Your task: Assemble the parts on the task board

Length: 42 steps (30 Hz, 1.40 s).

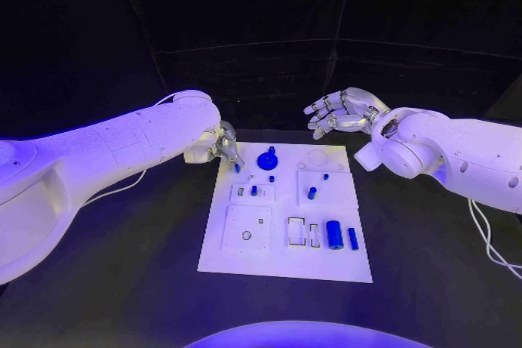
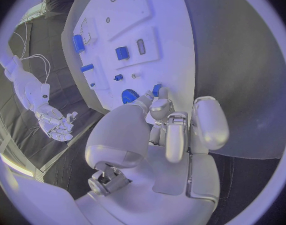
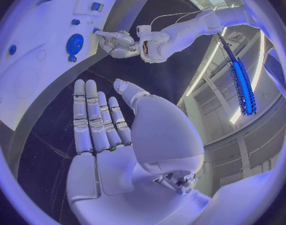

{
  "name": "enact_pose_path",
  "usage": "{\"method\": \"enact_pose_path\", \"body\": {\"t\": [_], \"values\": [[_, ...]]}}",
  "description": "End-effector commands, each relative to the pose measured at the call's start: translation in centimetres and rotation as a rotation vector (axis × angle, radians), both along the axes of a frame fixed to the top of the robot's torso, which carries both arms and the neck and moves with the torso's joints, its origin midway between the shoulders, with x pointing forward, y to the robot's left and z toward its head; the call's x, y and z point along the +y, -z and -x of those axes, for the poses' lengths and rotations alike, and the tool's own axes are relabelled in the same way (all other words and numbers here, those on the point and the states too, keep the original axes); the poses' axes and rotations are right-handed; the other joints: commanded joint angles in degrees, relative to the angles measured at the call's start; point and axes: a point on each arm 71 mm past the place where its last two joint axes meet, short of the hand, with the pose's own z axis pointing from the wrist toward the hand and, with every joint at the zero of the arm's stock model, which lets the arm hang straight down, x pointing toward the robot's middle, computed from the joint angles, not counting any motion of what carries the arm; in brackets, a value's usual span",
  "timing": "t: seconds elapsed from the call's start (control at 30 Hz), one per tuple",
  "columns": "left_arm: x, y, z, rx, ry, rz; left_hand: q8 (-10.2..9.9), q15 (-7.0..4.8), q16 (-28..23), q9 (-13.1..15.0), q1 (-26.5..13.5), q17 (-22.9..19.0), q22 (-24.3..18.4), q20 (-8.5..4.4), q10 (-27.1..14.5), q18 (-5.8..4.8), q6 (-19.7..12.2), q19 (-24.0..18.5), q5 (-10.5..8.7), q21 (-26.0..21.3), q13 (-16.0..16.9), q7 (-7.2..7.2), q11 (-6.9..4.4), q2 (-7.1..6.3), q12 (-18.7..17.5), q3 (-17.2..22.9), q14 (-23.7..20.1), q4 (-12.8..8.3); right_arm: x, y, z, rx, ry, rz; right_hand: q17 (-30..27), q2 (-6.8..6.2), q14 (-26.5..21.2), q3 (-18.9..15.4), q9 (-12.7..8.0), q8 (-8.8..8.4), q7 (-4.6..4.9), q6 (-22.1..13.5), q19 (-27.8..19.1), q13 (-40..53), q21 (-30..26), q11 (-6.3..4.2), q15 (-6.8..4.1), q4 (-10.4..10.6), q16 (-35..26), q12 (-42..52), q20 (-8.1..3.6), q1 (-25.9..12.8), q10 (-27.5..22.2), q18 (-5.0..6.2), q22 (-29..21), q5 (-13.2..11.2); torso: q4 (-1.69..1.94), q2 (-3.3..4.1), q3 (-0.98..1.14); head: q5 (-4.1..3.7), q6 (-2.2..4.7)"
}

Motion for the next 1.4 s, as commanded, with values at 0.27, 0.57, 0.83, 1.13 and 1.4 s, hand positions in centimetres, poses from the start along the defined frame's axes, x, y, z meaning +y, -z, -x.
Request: {"method": "enact_pose_path", "body": {"t": [0.27, 0.57, 0.83, 1.13, 1.4], "values": [[0.5, -0.2, 0.2, -0.03, -0.017, 0.066, 1.72, 0.43, 0.18, -0.12, -2.53, 15.09, -0.25, 0.33, -0.24, 0.41, -0.34, -0.14, 0.34, -0.36, -1.58, 0.56, 0.42, -2.73, -1.2, 15.21, 5.95, -5.24, 0.2, -0.2, 0.0, -0.003, -0.016, -0.003, -0.15, 0.27, -0.66, -0.41, 0.1, 0.37, 5.07, -0.55, 0.58, -0.29, -0.39, 0.03, -0.02, -0.09, 0.49, 0.42, 0.01, -0.32, -0.51, -0.4, -0.17, 0.29, -0.04, 0.03, -0.02, 0.09, 0.08], [1.4, -0.4, 1.0, -0.055, -0.057, 0.153, 4.2, 0.24, 0.18, 0.49, -6.32, 15.09, -0.53, 0.28, -0.03, 0.48, -0.34, -0.14, 0.87, -0.65, -2.92, 0.28, 0.29, -5.37, -1.88, 22.95, 5.95, -6.68, 0.1, -0.1, 0.0, -0.001, -0.016, -0.002, -0.17, 0.27, -0.68, -0.4, 0.11, 0.43, 5.06, -0.59, 0.61, -0.34, -0.43, 0.03, -0.04, -0.16, 0.52, 0.48, 0.0, -0.23, -0.54, -0.39, -0.19, 0.32, 0.21, -0.07, 0.04, -0.15, -0.19], [1.8, -0.8, 2.8, -0.097, -0.067, 0.234, 5.56, 0.06, 0.18, 0.76, -7.91, 15.09, -0.33, 0.13, 0.46, 0.46, -0.3, 0.0, 1.69, -0.55, -3.34, 0.05, 0.08, -6.66, -2.02, 25.89, 5.95, -7.21, -0.1, -0.1, -0.1, -0.002, -0.013, 0.001, -0.25, 0.2, -0.73, -0.39, 0.11, 0.62, 5.07, -0.72, 0.71, -0.53, -0.55, 0.02, -0.05, -0.39, 0.61, 0.68, -0.03, 0.02, -0.62, -0.37, -0.25, 0.35, 0.22, -0.09, 0.06, 0.12, -0.23], [1.4, -1.1, 5.4, -0.142, -0.005, 0.248, 6.32, -0.07, 0.18, 0.91, -8.16, 15.09, -0.07, 0.03, 0.89, 0.41, -0.17, 0.13, 1.72, -0.38, -3.37, -0.15, -0.1, -7.65, -1.95, 26.97, 5.95, -7.83, -0.3, -0.1, -0.1, -0.003, -0.01, 0.004, -0.31, 0.17, -0.76, -0.4, 0.11, 0.73, 5.07, -0.79, 0.76, -0.65, -0.61, 0.03, -0.06, -0.52, 0.66, 0.8, -0.04, 0.16, -0.67, -0.37, -0.28, 0.36, 0.15, -0.06, -0.03, 0.38, -0.27], [1.0, -0.3, 6.7, -0.153, 0.083, 0.163, 6.81, -0.16, 0.18, 0.96, -8.09, 15.09, 0.29, -0.05, 1.32, 0.33, 0.08, 0.26, 1.76, -0.14, -3.32, -0.31, -0.25, -8.61, -1.87, 27.42, 5.95, -8.38, -0.3, -0.1, -0.1, -0.003, -0.01, 0.005, -0.31, 0.17, -0.76, -0.4, 0.11, 0.74, 5.07, -0.79, 0.77, -0.66, -0.61, 0.03, -0.06, -0.52, 0.66, 0.81, -0.04, 0.16, -0.67, -0.37, -0.28, 0.36, 0.05, -0.06, -0.02, 0.73, -0.21]]}}
